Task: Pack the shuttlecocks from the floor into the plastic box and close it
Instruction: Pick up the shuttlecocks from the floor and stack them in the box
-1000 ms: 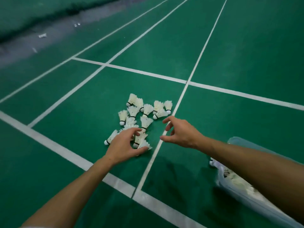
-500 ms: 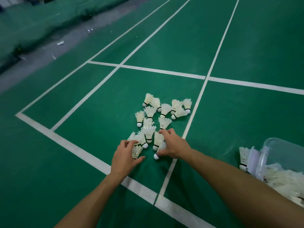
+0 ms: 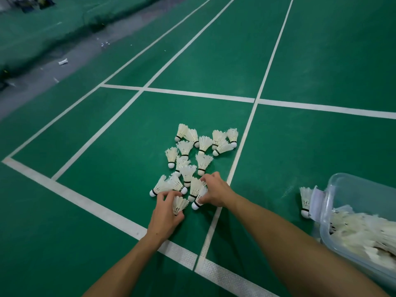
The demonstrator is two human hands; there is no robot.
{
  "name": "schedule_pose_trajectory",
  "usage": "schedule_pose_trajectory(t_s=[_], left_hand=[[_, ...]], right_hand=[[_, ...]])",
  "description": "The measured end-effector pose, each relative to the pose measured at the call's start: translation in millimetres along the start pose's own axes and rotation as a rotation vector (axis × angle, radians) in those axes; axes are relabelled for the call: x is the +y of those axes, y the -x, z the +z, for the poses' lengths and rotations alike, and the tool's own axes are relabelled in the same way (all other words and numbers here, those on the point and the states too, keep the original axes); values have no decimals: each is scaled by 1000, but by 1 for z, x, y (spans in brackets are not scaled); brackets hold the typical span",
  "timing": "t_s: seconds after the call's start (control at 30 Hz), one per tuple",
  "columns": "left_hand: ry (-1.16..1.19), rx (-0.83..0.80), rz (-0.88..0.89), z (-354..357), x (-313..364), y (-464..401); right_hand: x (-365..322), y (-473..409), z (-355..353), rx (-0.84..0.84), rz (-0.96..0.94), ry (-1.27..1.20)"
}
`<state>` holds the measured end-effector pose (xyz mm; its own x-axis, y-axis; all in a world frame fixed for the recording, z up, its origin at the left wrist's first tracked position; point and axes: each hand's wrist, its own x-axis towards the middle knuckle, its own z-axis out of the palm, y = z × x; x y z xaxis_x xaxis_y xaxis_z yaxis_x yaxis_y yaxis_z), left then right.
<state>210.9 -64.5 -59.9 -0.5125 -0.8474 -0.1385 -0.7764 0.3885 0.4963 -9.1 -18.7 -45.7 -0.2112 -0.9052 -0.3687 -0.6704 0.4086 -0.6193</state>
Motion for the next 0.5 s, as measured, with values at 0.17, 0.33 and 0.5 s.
schedule_pose_trajectory(t_s=[0.17,0.33,0.5], left_hand=[[23,-21,17,0,-3,11],[94,8,46,-9,8,15],[133,-29,170,-21,44,13]], right_hand=[[4,7,1,55,-46,-79],[3,32,-10,105,-34,-214],[20,80,-53,119,-55,-187]])
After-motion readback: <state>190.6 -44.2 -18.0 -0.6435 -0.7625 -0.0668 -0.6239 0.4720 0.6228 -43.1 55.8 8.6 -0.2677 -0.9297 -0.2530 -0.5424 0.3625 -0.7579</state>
